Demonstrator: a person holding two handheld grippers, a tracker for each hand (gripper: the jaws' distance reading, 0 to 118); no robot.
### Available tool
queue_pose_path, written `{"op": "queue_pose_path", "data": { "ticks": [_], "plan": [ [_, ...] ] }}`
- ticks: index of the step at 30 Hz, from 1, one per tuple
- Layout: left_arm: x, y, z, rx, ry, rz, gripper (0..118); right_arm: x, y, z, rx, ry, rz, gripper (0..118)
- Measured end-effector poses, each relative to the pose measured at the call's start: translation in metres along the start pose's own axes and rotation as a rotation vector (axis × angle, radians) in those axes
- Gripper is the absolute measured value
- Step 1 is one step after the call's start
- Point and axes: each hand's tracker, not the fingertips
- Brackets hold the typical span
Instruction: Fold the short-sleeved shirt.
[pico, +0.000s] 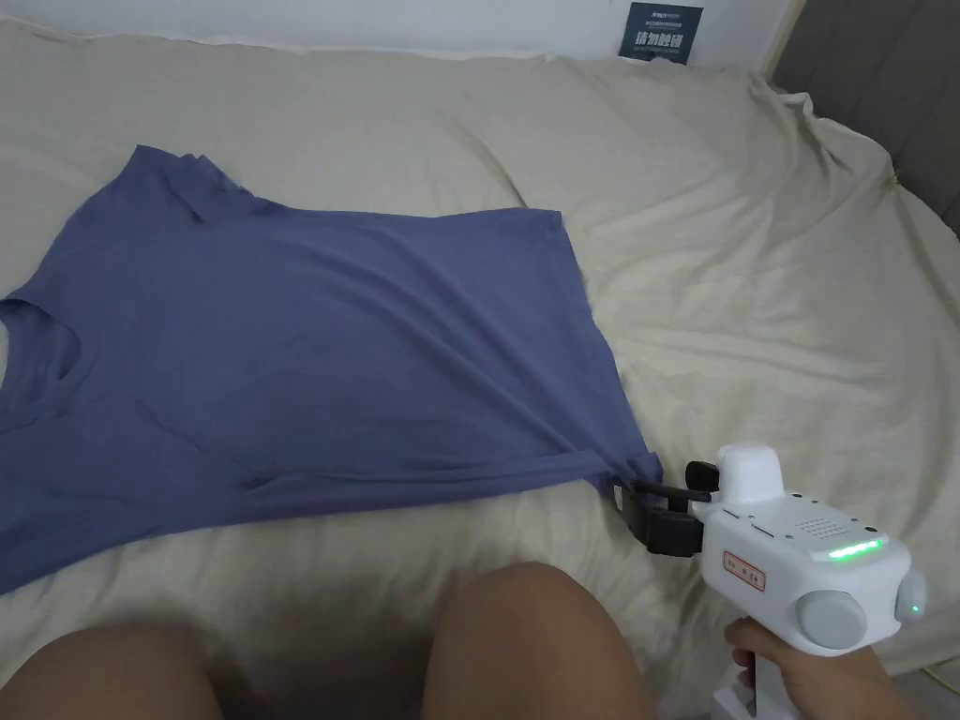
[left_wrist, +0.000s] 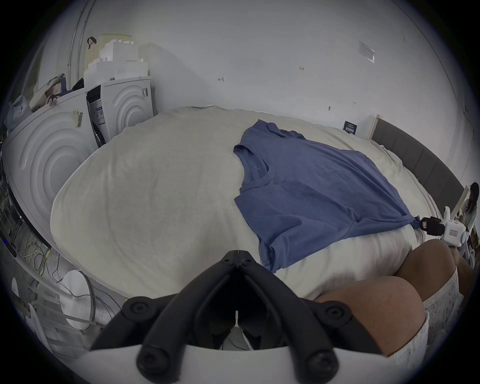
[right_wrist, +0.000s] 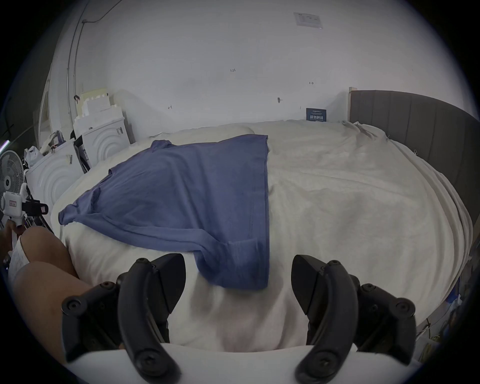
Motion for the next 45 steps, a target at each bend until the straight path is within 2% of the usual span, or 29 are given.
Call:
{"op": "queue_pose_path", "data": {
  "ticks": [3, 5, 9, 10, 11, 12, 15, 21, 32, 33, 34, 35, 36, 37, 38, 39, 45],
  "plan": [
    [-0.001, 0.001, -0.003, -0.006, 0.002, 0.012, 0, -0.001, -0.009, -0.022, -0.02, -0.017, 0.018, 82],
    [-0.002, -0.001, -0.004, -0.012, -0.003, 0.014, 0, -0.004, -0.008, -0.027, -0.027, -0.026, 0.032, 64],
    [0.001, -0.007, -0.005, -0.022, -0.009, 0.018, 0, -0.01, -0.006, -0.026, -0.047, -0.043, 0.028, 60],
    [0.0, -0.009, -0.007, -0.025, -0.007, 0.018, 0, -0.009, -0.006, -0.025, -0.041, -0.046, 0.026, 49],
    [-0.002, -0.011, -0.01, -0.029, -0.011, 0.019, 0, -0.009, -0.005, -0.023, -0.028, -0.052, 0.028, 28],
    [-0.002, -0.013, -0.012, -0.036, -0.017, 0.017, 0, -0.009, -0.001, -0.022, -0.028, -0.042, 0.028, 17],
    [0.004, -0.015, -0.013, -0.046, -0.016, 0.01, 0, -0.018, 0.008, -0.014, -0.021, -0.037, 0.077, 8],
    [0.008, -0.018, -0.016, -0.059, -0.038, -0.022, 0, -0.032, 0.022, -0.011, 0.01, -0.037, 0.117, 6],
    [0.013, -0.012, -0.026, -0.018, -0.123, -0.055, 0, -0.028, 0.032, -0.014, 0.037, -0.013, 0.11, 6],
    [0.014, -0.012, -0.028, -0.018, -0.128, -0.059, 2, -0.028, 0.031, -0.015, 0.038, -0.017, 0.107, 6],
    [0.015, -0.011, -0.03, -0.018, -0.137, -0.06, 26, -0.028, 0.03, -0.014, 0.034, -0.017, 0.105, 6],
    [0.018, -0.01, -0.031, -0.019, -0.146, -0.063, 42, -0.028, 0.029, -0.014, 0.027, -0.015, 0.102, 6],
    [0.019, -0.01, -0.033, -0.02, -0.158, -0.063, 42, -0.028, 0.028, -0.014, 0.027, -0.017, 0.1, 6],
    [0.02, -0.01, -0.036, -0.031, -0.186, -0.061, 51, -0.028, 0.028, -0.014, 0.025, -0.016, 0.097, 6],
    [0.021, -0.01, -0.039, -0.035, -0.196, -0.062, 66, -0.027, 0.027, -0.015, 0.025, -0.013, 0.097, 6],
    [0.025, -0.009, -0.04, -0.027, -0.203, -0.065, 77, -0.027, 0.027, -0.015, 0.024, -0.014, 0.098, 6],
    [0.034, -0.009, -0.07, -0.061, -0.177, -0.082, 77, -0.023, 0.028, -0.018, 0.02, -0.01, 0.088, 6]
  ]
}}
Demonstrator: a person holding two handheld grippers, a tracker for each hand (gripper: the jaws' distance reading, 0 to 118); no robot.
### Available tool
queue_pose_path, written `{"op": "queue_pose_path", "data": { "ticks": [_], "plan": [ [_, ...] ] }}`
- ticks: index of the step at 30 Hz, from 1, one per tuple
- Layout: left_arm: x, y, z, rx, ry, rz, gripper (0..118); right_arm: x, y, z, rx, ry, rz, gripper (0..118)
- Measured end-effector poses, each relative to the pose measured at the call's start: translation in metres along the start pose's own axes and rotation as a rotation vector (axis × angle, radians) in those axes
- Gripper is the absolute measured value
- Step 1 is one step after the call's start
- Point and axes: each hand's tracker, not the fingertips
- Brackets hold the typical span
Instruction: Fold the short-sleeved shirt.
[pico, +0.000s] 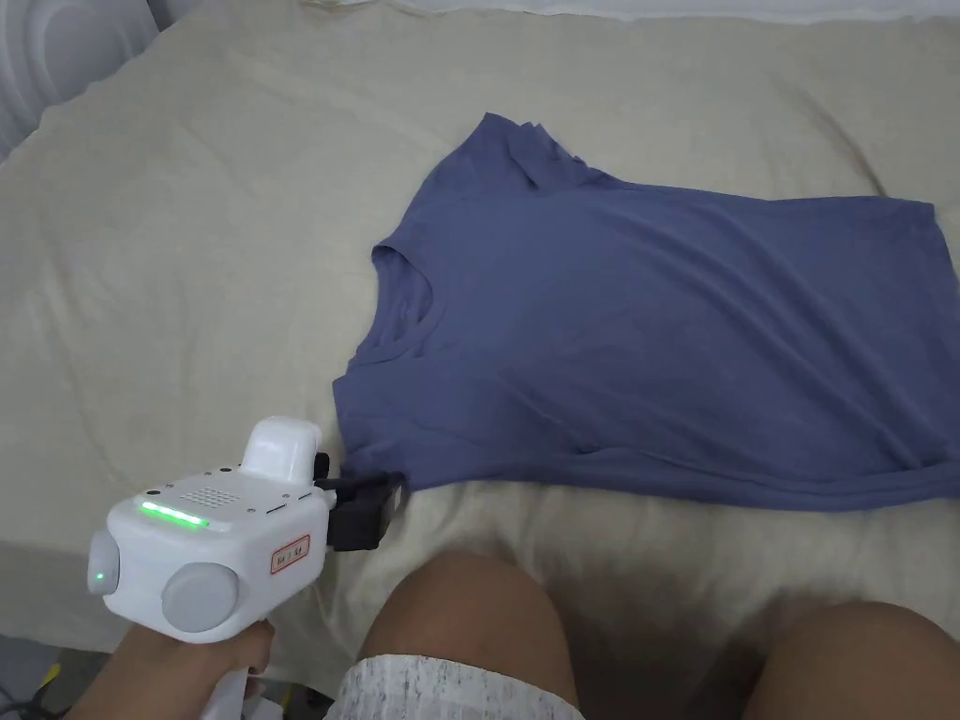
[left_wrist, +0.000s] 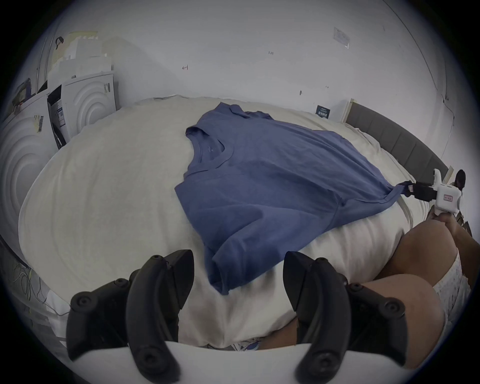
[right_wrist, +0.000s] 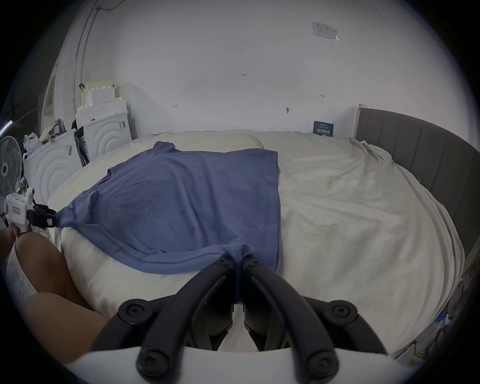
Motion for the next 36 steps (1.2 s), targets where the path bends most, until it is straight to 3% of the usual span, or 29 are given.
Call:
{"op": "queue_pose_path", "data": {
  "ticks": [6, 7, 9, 13, 36],
  "plan": [
    [0.007, 0.01, -0.007, -0.028, 0.01, 0.032, 73, 0.002, 0.0, 0.001, -0.001, 0.003, -0.008, 6],
    [0.006, 0.011, -0.008, -0.031, 0.01, 0.034, 62, 0.003, 0.0, 0.001, -0.001, 0.004, -0.01, 6],
    [0.006, 0.011, -0.01, -0.036, 0.017, 0.034, 26, 0.002, 0.0, 0.001, -0.003, 0.008, -0.013, 6],
    [0.005, 0.014, -0.008, -0.042, 0.0, 0.05, 14, 0.003, -0.002, 0.002, -0.011, 0.021, -0.021, 6],
    [0.002, 0.009, 0.037, 0.027, -0.003, 0.045, 9, -0.005, -0.003, 0.053, 0.04, 0.052, -0.06, 5]
  ]
}}
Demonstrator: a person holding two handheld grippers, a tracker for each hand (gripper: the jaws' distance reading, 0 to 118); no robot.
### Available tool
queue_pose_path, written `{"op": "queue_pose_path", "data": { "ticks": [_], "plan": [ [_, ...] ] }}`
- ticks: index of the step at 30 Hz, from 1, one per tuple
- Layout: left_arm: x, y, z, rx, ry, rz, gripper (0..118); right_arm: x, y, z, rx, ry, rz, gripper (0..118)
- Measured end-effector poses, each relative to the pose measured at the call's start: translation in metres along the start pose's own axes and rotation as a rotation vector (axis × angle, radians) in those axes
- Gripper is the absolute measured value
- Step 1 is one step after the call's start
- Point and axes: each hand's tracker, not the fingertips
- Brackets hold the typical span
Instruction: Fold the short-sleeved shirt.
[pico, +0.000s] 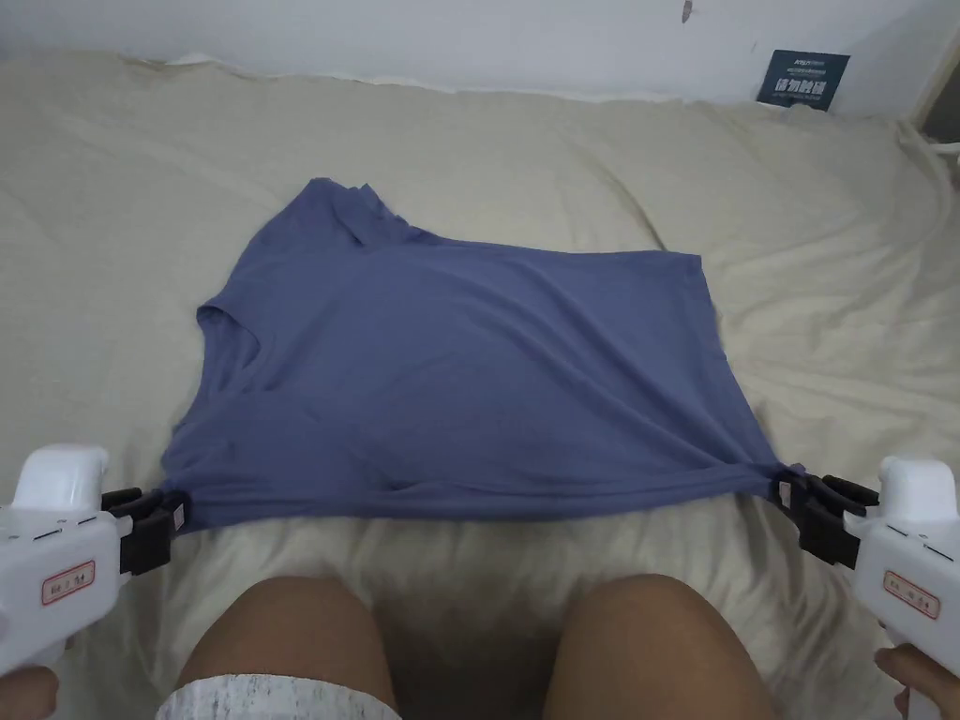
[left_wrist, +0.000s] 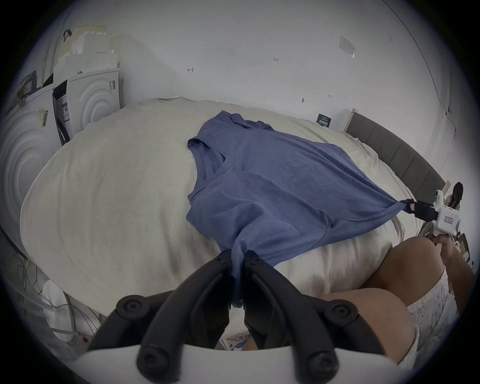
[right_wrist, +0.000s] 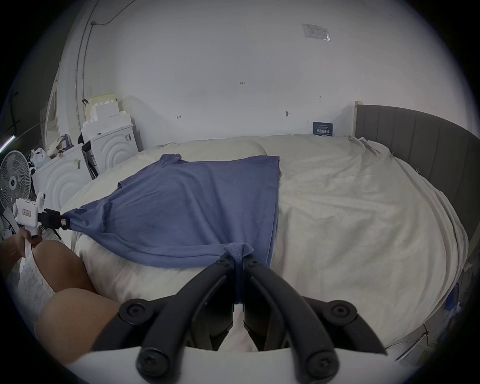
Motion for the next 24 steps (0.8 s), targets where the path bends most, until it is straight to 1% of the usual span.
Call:
{"op": "queue_pose_path", "data": {
  "ticks": [3, 9, 13, 20, 24],
  "plan": [
    [0.011, -0.007, 0.015, 0.005, 0.003, 0.0, 9, 0.0, -0.004, 0.01, 0.007, 0.002, -0.004, 5],
    [0.005, -0.024, 0.029, 0.013, 0.005, 0.026, 9, 0.0, -0.012, 0.028, 0.013, 0.012, -0.004, 5],
    [0.007, -0.021, 0.032, 0.014, -0.001, 0.047, 9, -0.003, -0.006, 0.026, 0.002, 0.017, 0.002, 5],
    [0.007, 0.016, 0.014, 0.032, 0.009, 0.051, 9, 0.004, 0.021, 0.0, 0.023, 0.018, -0.027, 5],
    [0.009, 0.046, 0.0, 0.05, 0.018, 0.074, 9, 0.015, 0.042, -0.028, 0.027, 0.01, -0.061, 5]
  ]
}}
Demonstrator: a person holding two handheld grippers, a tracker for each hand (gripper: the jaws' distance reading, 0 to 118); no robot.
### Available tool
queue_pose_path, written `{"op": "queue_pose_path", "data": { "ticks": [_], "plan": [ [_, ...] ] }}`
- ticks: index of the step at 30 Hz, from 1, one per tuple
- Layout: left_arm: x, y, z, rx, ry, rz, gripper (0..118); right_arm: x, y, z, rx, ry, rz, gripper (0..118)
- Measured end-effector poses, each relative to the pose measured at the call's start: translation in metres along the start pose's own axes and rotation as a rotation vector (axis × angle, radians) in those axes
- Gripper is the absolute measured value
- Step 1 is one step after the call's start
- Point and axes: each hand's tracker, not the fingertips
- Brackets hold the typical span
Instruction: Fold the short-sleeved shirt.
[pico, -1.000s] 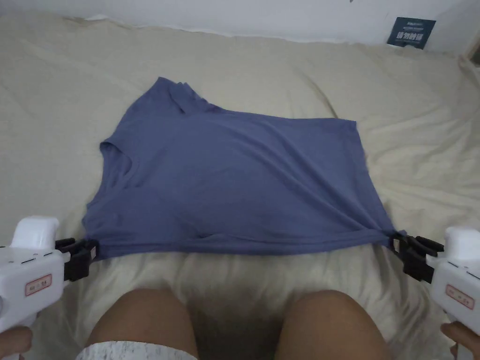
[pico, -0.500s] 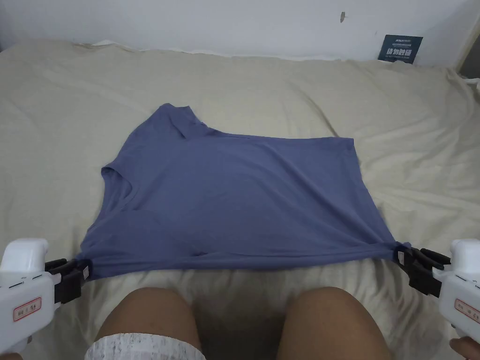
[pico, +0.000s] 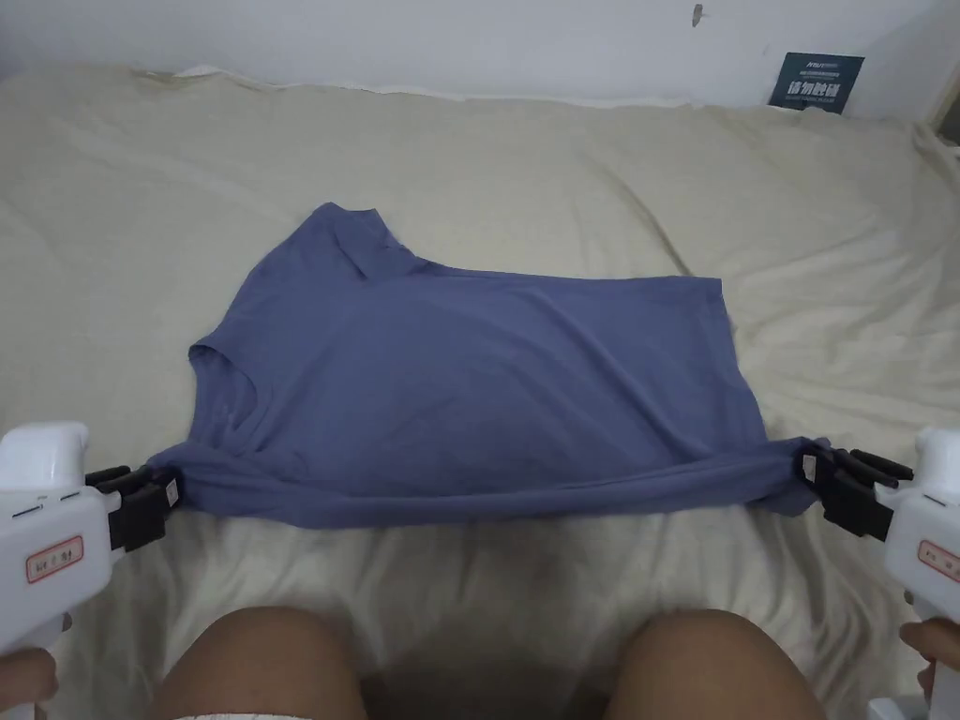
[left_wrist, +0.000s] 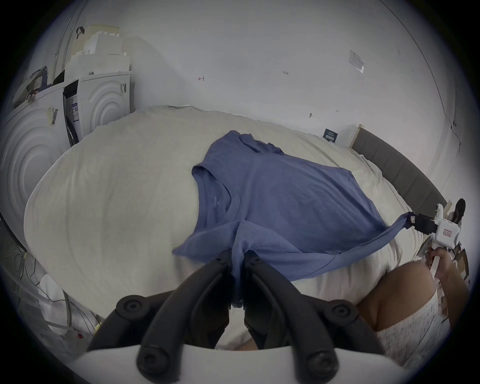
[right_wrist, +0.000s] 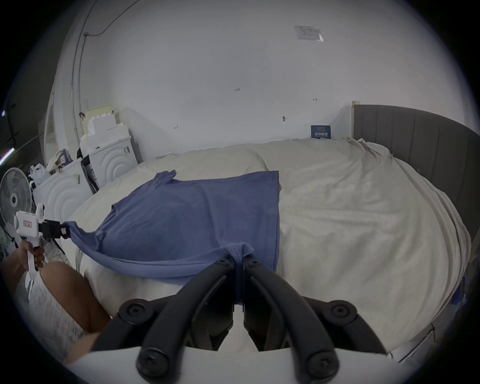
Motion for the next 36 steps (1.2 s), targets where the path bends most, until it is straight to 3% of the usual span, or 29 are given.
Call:
{"op": "queue_pose_path", "data": {
  "ticks": [11, 22, 33, 35, 36],
  "plan": [
    [-0.009, 0.064, -0.087, -0.037, 0.032, 0.032, 9, 0.011, 0.041, -0.086, -0.052, -0.022, -0.034, 5],
    [0.004, 0.12, -0.153, -0.114, 0.099, -0.011, 9, 0.023, 0.065, -0.156, -0.143, -0.066, -0.001, 5],
    [0.001, 0.122, -0.203, -0.178, 0.129, -0.02, 10, 0.027, 0.054, -0.2, -0.212, -0.114, 0.06, 6],
    [-0.006, 0.119, -0.213, -0.181, 0.123, -0.002, 25, 0.028, 0.054, -0.205, -0.223, -0.132, 0.067, 10],
    [-0.008, 0.119, -0.213, -0.169, 0.136, 0.005, 39, 0.029, 0.054, -0.206, -0.232, -0.14, 0.063, 16]
  ]
}}
